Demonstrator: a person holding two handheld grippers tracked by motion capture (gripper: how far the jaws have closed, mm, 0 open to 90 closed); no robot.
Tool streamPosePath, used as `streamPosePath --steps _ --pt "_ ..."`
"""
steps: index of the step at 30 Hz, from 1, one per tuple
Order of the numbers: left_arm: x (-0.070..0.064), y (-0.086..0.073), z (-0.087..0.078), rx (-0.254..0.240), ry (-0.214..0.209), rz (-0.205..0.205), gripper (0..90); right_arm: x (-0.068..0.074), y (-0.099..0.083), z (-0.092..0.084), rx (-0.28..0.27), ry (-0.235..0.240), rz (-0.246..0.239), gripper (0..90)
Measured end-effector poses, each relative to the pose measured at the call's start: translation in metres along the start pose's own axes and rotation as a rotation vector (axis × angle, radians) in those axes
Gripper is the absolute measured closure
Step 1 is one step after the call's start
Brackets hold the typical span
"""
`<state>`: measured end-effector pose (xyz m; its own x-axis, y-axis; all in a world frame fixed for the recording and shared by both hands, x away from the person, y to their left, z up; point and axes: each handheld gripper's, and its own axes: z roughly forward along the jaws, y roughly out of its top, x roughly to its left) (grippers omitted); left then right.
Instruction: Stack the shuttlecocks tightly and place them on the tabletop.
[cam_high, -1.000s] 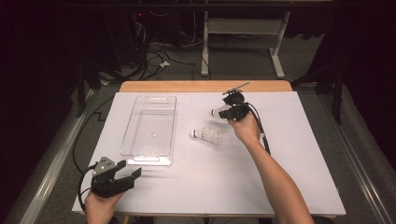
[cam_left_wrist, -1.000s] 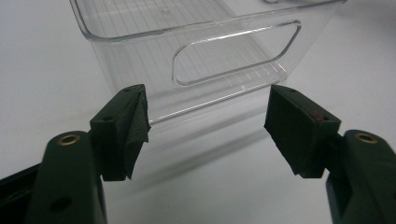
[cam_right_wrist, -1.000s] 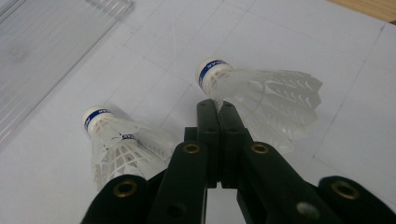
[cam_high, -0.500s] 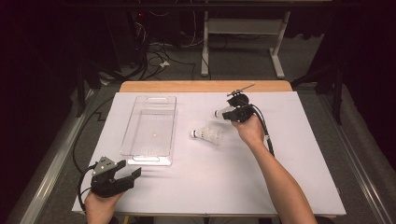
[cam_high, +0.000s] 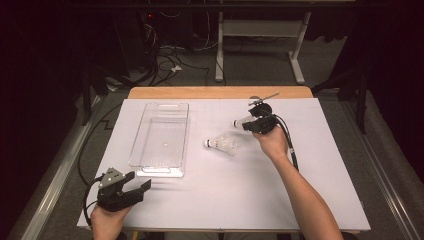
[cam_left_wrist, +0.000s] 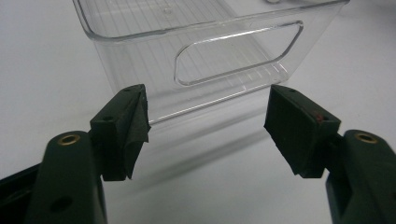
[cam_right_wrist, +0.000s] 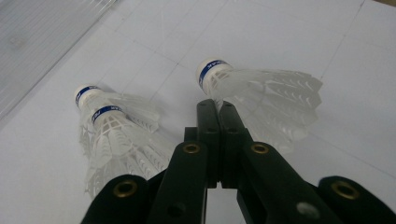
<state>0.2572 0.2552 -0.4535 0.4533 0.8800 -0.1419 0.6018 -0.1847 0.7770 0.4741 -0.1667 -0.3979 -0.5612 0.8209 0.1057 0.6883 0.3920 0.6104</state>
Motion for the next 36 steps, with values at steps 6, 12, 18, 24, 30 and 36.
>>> streamPosePath --steps 6,12,18,24,30,36 --pt "0.000 0.000 0.000 -0.002 0.002 -0.005 31.4 -0.002 -0.008 -0.005 -0.008 0.005 -0.008 90.0" --pt "0.000 0.000 0.000 -0.002 0.003 -0.006 31.4 -0.005 -0.012 -0.010 -0.013 -0.001 -0.007 90.0" --pt "0.000 0.000 0.000 -0.002 0.004 -0.008 31.4 -0.006 -0.018 -0.010 -0.012 0.003 -0.007 90.0" --pt "0.001 -0.001 -0.001 -0.009 0.003 -0.018 31.4 -0.007 -0.027 -0.011 -0.013 0.016 0.002 90.0" --pt "0.001 0.000 0.000 -0.007 0.003 -0.018 31.4 -0.007 -0.034 -0.013 -0.017 0.026 -0.001 90.0" --pt "0.002 0.000 0.001 -0.003 0.002 -0.024 31.3 -0.006 -0.039 -0.018 -0.019 0.024 -0.012 90.0"
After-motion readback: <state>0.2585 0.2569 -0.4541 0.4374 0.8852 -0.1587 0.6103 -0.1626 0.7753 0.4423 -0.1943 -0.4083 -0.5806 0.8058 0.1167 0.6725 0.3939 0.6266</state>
